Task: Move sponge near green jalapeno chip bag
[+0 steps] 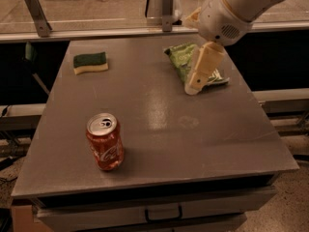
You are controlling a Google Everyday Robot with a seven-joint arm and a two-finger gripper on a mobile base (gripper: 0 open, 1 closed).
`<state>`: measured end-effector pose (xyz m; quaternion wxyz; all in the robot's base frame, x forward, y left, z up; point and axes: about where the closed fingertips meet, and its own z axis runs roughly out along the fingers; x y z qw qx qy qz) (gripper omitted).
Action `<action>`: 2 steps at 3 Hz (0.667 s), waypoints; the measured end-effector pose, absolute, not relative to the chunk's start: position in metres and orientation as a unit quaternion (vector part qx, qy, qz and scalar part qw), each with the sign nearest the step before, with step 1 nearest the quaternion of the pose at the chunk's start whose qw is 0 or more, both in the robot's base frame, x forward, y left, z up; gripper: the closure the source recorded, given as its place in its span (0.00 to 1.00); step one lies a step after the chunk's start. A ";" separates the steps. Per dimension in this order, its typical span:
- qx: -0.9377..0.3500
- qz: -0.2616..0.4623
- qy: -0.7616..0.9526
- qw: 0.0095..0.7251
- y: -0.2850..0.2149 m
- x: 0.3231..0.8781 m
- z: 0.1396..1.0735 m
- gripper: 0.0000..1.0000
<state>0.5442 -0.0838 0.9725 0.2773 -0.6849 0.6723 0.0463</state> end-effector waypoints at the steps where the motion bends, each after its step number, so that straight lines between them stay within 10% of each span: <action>1: -0.695 0.072 0.648 0.302 -0.030 0.559 0.980 0.00; 2: -0.697 0.075 0.645 0.305 -0.023 0.560 0.981 0.00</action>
Offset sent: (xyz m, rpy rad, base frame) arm 0.0140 0.0525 0.0074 0.0636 -0.0123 0.0578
